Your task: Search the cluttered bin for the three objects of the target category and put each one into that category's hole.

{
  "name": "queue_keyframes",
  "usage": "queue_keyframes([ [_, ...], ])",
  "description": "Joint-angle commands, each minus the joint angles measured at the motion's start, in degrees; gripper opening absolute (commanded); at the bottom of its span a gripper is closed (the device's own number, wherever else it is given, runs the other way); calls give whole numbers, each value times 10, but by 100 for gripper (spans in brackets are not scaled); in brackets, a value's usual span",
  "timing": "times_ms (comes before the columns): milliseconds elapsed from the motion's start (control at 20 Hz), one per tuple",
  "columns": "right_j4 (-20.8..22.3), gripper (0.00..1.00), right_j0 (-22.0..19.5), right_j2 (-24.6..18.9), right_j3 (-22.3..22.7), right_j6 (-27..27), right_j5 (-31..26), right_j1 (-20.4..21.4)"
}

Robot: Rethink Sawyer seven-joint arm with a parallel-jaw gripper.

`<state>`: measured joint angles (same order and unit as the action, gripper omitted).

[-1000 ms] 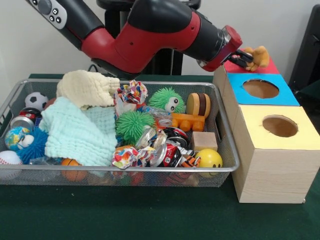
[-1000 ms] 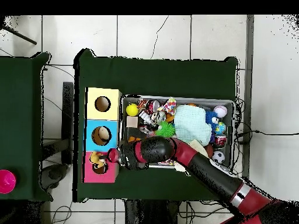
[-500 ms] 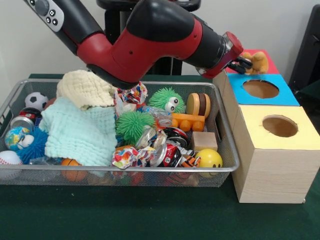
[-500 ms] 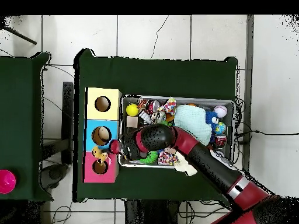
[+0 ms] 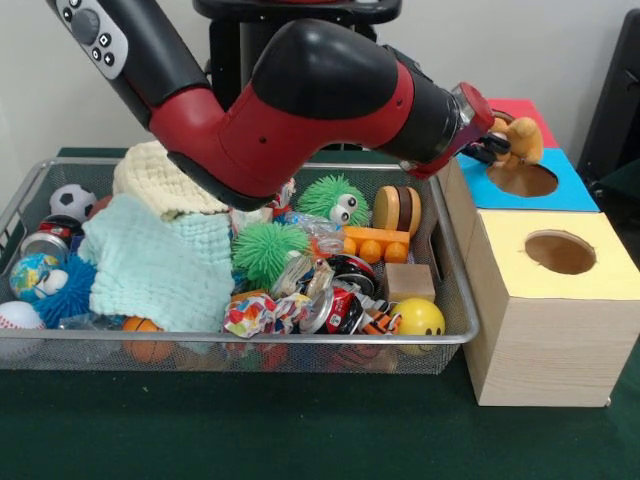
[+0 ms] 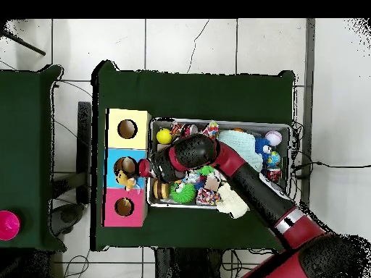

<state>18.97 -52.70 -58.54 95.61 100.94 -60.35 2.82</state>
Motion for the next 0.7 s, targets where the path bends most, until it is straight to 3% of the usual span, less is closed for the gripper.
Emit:
queue_keyframes([
  [50,-23,0,21,38,-158,-98,-57,-21],
  [350,-46,0,56,59,-203,-75,-101,-30],
  [700,-67,0,106,70,-331,-114,-194,-73],
])
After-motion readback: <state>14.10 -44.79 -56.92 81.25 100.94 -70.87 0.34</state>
